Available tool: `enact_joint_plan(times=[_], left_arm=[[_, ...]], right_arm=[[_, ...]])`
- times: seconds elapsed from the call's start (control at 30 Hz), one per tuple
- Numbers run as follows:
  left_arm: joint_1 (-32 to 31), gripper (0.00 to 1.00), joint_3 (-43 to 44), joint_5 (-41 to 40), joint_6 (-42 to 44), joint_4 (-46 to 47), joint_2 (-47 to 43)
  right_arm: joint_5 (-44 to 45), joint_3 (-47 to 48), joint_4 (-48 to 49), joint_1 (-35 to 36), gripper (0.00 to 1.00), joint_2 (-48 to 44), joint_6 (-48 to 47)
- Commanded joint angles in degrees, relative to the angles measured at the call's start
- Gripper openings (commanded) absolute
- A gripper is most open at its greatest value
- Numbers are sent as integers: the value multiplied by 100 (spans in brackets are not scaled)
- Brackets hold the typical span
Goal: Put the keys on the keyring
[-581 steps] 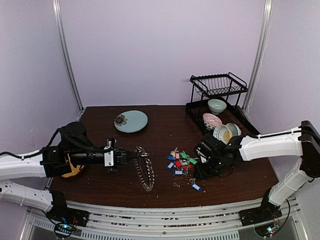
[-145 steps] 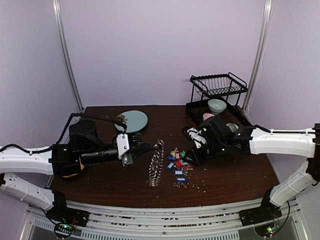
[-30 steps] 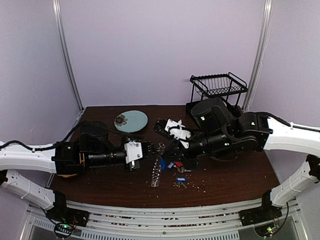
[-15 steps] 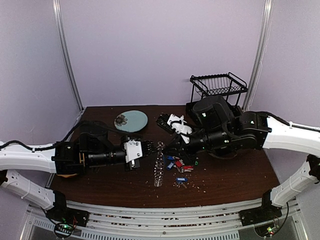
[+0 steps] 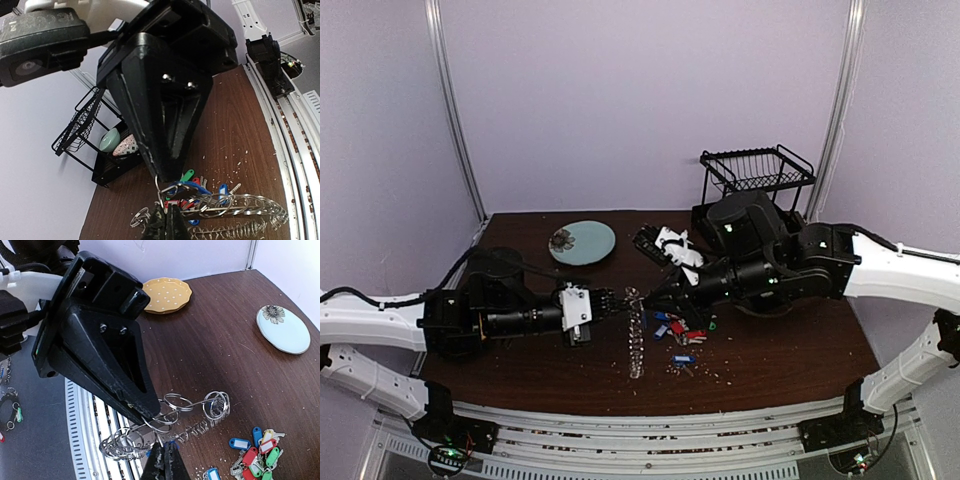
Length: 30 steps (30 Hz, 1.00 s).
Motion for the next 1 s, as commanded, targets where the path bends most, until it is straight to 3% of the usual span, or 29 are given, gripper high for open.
enact_joint_plan(times=[0.0,0.23,0.63,0.97], left_arm=[[-39,0,-162,565,-46,930,-337],[-39,0,-412,1036,-127,1403,-607],[-39,0,-389,1097,-79,1387,-609],[-39,0,-284,429,-143,1060,-111]], right_arm=[[-128,-157,121,-141,0,-1,41],[-543,-216,147,-146,0,-29,-53],[-1047,-331,228,-189,0,-105,-120],[-859,-301,339,-189,0,-64,-132]])
